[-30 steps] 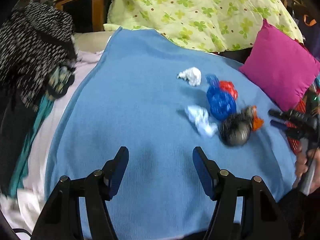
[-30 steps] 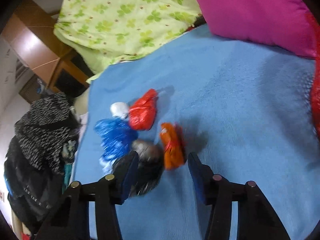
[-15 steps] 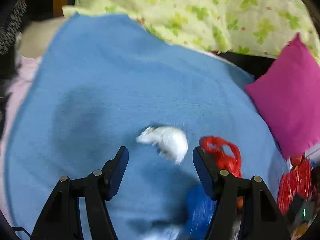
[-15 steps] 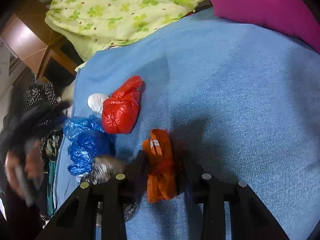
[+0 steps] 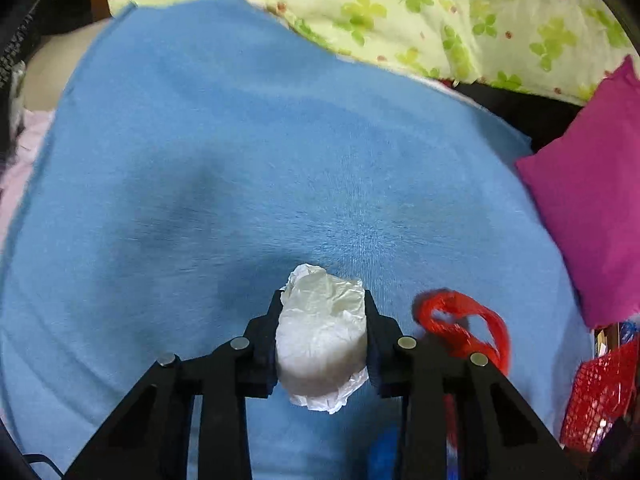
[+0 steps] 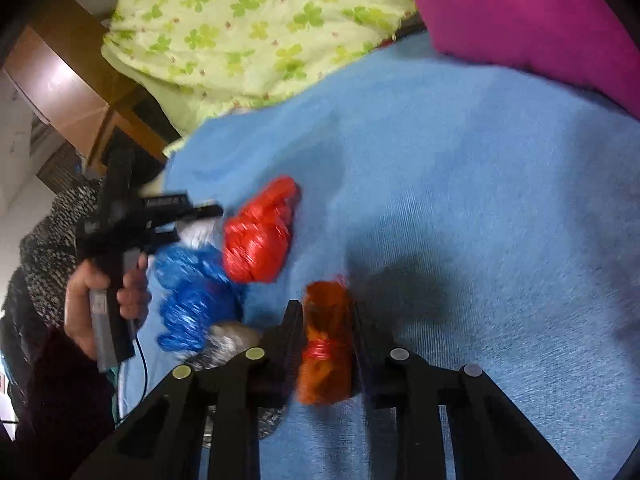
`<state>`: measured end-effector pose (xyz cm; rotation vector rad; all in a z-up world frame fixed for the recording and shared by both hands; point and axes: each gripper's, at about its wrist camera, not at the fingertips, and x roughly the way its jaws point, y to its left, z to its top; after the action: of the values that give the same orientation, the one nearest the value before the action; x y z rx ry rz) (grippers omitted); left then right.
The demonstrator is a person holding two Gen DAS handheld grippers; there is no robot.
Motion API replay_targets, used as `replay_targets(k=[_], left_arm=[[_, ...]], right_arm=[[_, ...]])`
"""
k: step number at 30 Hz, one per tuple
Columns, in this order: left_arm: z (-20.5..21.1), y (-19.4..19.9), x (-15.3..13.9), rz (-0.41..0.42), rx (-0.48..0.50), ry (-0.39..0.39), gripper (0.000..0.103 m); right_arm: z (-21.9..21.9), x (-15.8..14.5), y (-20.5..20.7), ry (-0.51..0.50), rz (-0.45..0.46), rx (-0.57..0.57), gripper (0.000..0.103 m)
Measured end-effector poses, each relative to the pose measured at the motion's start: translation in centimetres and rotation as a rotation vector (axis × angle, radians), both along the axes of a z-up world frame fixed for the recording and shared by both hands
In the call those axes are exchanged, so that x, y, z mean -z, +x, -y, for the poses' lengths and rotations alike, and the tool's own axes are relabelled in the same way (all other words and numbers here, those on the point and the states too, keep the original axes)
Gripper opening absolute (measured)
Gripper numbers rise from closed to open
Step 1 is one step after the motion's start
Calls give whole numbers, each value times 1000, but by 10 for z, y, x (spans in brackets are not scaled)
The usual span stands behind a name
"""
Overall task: Collect trash
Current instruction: 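Carry the tissue and orange bag to the red basket and release both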
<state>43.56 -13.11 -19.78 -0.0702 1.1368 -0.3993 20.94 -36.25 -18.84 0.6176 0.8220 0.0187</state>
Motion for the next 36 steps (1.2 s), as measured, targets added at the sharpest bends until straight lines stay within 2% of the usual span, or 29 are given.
replay_targets(k=[5,8,10,11,12,16,17,18,20,22,23,28,36], left_arm=[[-41,-45,-55,132,-2,-16,36],[-56,-82,-81,193,29,-30,36],[-66,-114,-91,217,57,-28,37],[-71,-131,-93,226,74,-36,37],[-72,-143,-93,228,85,-42,37],[-91,-190,-84,210,117,-79,37],[-94,-197,-79,202,120,-88,37],[-97,-206,-75,200,115,-93,37],[-99,-217,-70,191,111,-100,37],[-100,-226,-62,164,112,-116,37],[-99,-227,-61,155,112,-120,37],[-90,-239,-67,166,120,-123,37],[-59,-269,-114,269,151,-158,37]], right_arm=[[-1,-24,-16,-20,79,12,28],[4,-29,-23,33,99,-2,30],[5,-27,-21,53,71,-4,41],[5,-25,-21,56,67,3,60],[5,-24,-21,43,68,12,66],[-8,-12,-8,-31,13,-35,63],[-15,-7,-3,-61,-7,-52,59],[-20,-3,1,-83,-25,-63,50],[-31,11,16,-143,-101,-83,37],[-36,19,21,-180,-132,-75,33],[-37,17,16,-199,-122,-75,30],[-27,-14,-13,-193,-23,-20,29],[11,-85,-100,-97,226,88,29]])
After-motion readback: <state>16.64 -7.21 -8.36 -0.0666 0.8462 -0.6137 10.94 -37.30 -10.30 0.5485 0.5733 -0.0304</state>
